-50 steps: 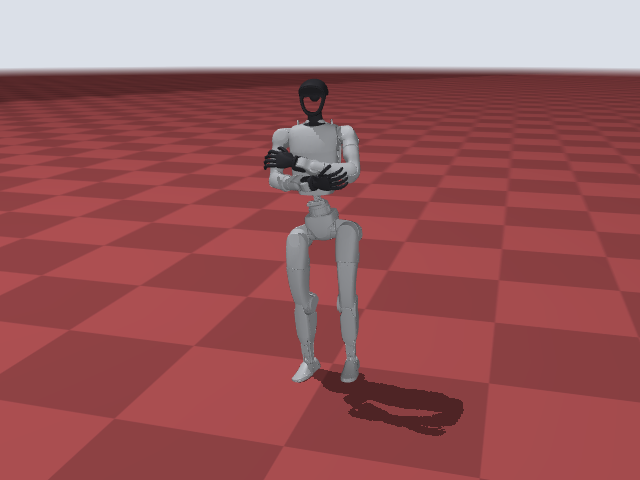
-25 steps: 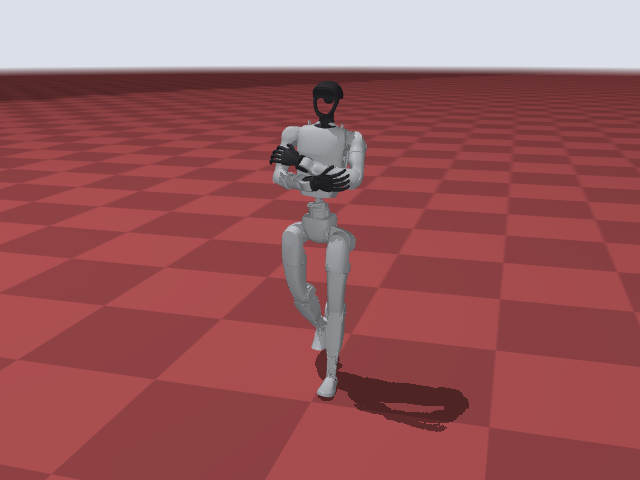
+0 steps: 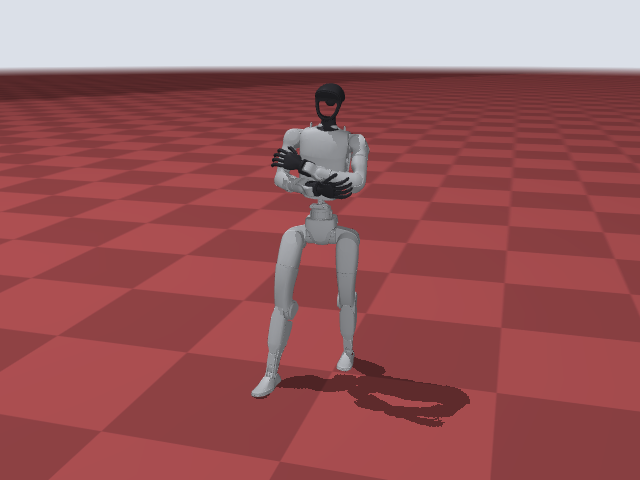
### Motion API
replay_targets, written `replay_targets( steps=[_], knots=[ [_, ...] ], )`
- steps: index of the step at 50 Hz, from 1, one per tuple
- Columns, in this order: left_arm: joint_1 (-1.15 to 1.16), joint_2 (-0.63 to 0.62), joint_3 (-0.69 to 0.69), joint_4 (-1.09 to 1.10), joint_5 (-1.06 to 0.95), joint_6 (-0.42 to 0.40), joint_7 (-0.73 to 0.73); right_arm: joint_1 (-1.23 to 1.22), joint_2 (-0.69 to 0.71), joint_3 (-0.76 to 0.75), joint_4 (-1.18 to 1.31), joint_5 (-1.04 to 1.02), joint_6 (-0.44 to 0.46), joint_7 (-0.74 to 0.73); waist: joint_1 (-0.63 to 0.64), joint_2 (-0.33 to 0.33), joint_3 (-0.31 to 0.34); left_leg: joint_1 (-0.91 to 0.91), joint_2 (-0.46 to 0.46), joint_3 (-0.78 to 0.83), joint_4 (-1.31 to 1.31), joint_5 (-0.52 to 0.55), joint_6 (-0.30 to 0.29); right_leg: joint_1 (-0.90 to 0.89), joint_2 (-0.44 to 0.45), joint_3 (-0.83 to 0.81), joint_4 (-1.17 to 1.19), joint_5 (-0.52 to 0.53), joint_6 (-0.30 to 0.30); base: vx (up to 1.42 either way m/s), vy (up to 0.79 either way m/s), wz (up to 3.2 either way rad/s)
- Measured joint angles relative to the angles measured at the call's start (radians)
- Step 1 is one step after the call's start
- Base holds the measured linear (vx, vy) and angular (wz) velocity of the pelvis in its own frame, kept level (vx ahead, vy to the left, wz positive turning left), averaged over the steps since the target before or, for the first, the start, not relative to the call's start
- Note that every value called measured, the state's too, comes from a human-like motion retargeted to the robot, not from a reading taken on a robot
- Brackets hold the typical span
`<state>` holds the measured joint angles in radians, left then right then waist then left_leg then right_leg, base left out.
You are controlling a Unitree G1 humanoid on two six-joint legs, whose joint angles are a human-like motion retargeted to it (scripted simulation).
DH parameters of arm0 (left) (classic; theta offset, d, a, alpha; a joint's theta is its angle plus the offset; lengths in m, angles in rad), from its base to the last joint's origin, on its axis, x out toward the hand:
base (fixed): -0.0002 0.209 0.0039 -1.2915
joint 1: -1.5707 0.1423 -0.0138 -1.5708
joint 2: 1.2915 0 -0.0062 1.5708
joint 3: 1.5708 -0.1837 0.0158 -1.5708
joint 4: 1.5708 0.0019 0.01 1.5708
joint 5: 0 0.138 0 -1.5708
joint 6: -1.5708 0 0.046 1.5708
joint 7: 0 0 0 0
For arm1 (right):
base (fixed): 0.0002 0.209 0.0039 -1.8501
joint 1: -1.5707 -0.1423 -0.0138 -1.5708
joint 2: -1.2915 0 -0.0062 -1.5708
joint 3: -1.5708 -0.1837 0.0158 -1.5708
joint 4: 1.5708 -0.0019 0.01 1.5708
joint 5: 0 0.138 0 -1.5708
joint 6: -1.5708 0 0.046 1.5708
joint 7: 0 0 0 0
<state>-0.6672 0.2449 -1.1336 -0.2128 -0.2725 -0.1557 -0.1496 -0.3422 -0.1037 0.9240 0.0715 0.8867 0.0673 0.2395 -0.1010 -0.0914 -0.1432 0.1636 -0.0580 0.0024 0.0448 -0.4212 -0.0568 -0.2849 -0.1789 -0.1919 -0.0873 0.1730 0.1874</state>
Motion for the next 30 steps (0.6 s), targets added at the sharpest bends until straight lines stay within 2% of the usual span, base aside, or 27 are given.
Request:
replay_targets(
  steps=[3,5,9,13,15,18,20,24,27,30],
  knots=[
    [0.012,0.0,-0.013,0.006,0.02,-0.023,-0.011,0.005,0.008,0.011,-0.001,-0.019,-0.013,0.021,-0.009,0.011,-0.007,0.051,0.025,-0.01,-0.008,-0.018,-0.003,-0.028,-0.003,-0.07,0.0,-0.102,0.049,0.56,-0.18,0.38],
    [0.014,-0.001,-0.016,0.012,0.038,-0.031,-0.011,0.007,0.011,0.015,0.002,-0.022,-0.019,0.028,-0.012,0.019,-0.018,0.078,0.038,-0.017,-0.011,-0.023,-0.004,-0.026,-0.005,-0.125,0.0,-0.146,0.059,0.59,-0.22,0.33],
    [0.006,-0.007,-0.003,0.025,0.049,-0.032,-0.009,0.0,0.007,0.011,0.014,-0.015,-0.016,0.038,-0.008,0.022,-0.051,0.11,0.037,-0.052,0.009,0.008,0.005,0.013,-0.015,-0.162,0.0,-0.101,0.048,0.62,-0.26,0.26],
    [0.017,-0.018,0.003,0.03,0.046,-0.023,-0.008,0.012,-0.001,0.004,0.013,-0.014,0.002,0.047,0.013,0.015,-0.089,0.113,0.027,-0.079,0.103,0.115,0.014,0.076,-0.025,-0.139,0.0,-0.047,0.036,0.65,-0.32,0.08],
    [0.02,-0.017,0.01,0.032,0.075,-0.007,-0.006,0.01,0.001,0.007,0.014,-0.013,0.015,0.045,0.02,0.001,-0.096,0.082,0.011,-0.068,0.204,0.189,0.02,0.113,-0.038,-0.123,0.0,-0.06,0.029,0.63,-0.34,-0.03],
    [0.04,-0.022,0.012,0.028,0.082,0.0,-0.021,0.025,-0.012,0.004,0.002,0.014,0.027,0.045,0.033,-0.028,-0.149,-0.064,-0.015,-0.002,0.468,0.258,0.042,0.142,-0.068,-0.107,0.0,-0.099,0.023,0.57,-0.31,0.01],
    [0.036,-0.011,0.018,0.023,0.103,0.01,-0.028,0.012,-0.007,0.014,0.002,0.015,0.028,0.039,0.03,-0.043,-0.157,-0.174,-0.015,0.063,0.64,0.255,0.067,0.156,-0.081,-0.099,0.001,-0.127,0.02,0.5,-0.28,-0.03],
    [0.033,-0.001,0.018,0.015,0.108,0.012,-0.038,0.01,-0.002,0.018,0.0,0.039,0.028,0.035,0.056,-0.068,-0.163,-0.317,-0.013,0.187,0.778,0.143,0.127,0.176,-0.096,-0.064,0.03,-0.181,0.037,0.46,-0.22,-0.36],
    [0.038,-0.002,0.015,0.013,0.08,-0.001,-0.048,0.018,-0.003,0.019,0.001,0.039,0.024,0.047,0.097,-0.079,-0.161,-0.369,-0.038,0.241,0.693,0.072,0.144,0.189,-0.097,-0.022,0.054,-0.215,0.059,0.45,-0.16,-0.75],
    [0.027,0.004,0.021,0.014,0.084,0.012,-0.049,0.014,0.007,0.025,0.009,0.028,0.03,0.052,0.137,-0.073,-0.137,-0.394,-0.058,0.269,0.498,0.085,0.138,0.207,-0.079,0.023,0.069,-0.248,0.062,0.44,-0.11,-0.9]
  ],
)
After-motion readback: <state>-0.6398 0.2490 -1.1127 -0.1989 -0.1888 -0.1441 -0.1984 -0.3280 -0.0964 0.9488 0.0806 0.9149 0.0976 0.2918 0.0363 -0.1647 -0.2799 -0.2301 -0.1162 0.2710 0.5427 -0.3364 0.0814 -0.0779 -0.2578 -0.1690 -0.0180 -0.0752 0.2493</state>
